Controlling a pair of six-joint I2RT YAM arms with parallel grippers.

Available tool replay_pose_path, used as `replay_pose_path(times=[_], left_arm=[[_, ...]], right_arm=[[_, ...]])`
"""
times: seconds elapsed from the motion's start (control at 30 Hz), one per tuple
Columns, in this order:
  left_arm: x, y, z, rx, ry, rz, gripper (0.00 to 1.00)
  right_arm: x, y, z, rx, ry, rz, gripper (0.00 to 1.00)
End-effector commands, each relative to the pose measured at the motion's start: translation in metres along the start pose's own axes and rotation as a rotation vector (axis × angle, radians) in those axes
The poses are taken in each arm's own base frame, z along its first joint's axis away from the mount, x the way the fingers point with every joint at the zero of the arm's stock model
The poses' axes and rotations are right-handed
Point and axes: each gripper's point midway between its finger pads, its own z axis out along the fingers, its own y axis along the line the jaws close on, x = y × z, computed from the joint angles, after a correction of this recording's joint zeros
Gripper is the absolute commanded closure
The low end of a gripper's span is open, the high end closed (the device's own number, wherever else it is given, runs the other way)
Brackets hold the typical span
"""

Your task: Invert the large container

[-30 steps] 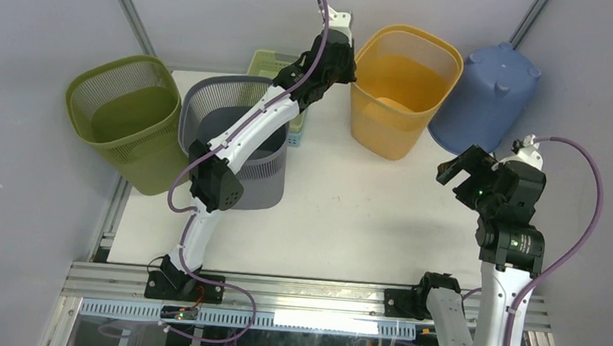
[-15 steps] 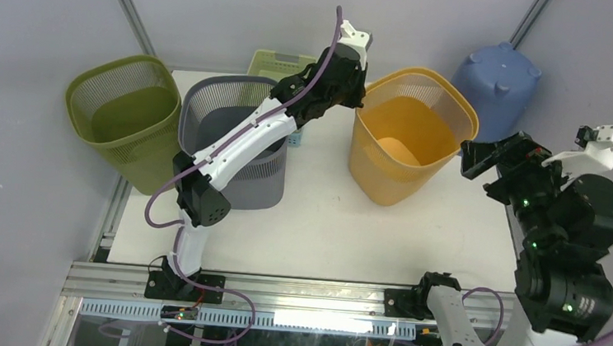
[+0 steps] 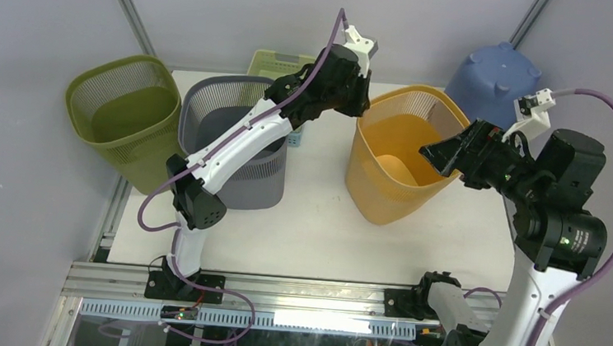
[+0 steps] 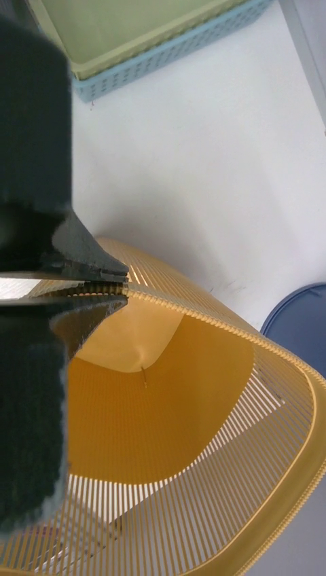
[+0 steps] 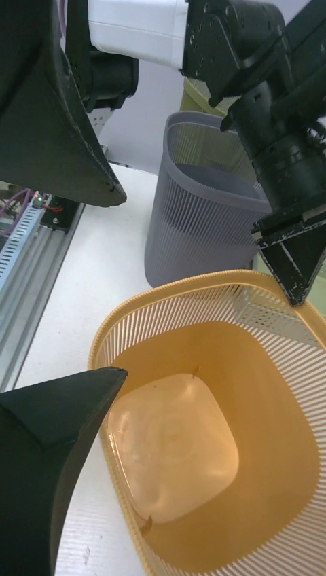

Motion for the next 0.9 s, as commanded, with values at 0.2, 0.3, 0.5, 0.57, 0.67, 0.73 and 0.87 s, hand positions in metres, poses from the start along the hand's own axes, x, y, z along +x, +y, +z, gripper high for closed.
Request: replay_pose_path(times=[0.2,0.3,0.5,0.57,0.67,0.73,0.87], left_arm=[[-0.040,-0.044,-0.039,0.162,-0.111,-0.023,0.17],[-0.055,-0.041,-0.054,0.145,-0.154,-0.019,0.01],[-0.081,-0.039,-0.095,0.161,-0.226,-0.041,0.01],[-0.087,-0.040,-0.109,0.170,-0.248,-0.053,0.01],[-0.089,-0.031,-0.126,0.151,-0.259,-0.085,0.01],[-0.086,-0.021,-0.136,0.126,-0.263,-0.117,0.01],[-0.079,-0.002,-0.157,0.076,-0.274,-0.151,0.01]], right_arm=[[0.011,-0.014,0.024,-0.013,0.051,0.009,0.08],[0.013,-0.015,0.032,-0.032,0.057,0.005,0.08],[0.020,-0.013,0.054,-0.064,0.103,-0.037,0.08],[0.026,-0.007,0.064,-0.070,0.136,-0.060,0.08],[0.044,0.002,0.082,-0.028,0.200,-0.141,0.07],[0.061,0.007,0.093,0.027,0.253,-0.223,0.05],[0.092,0.005,0.112,0.127,0.345,-0.363,0.05]])
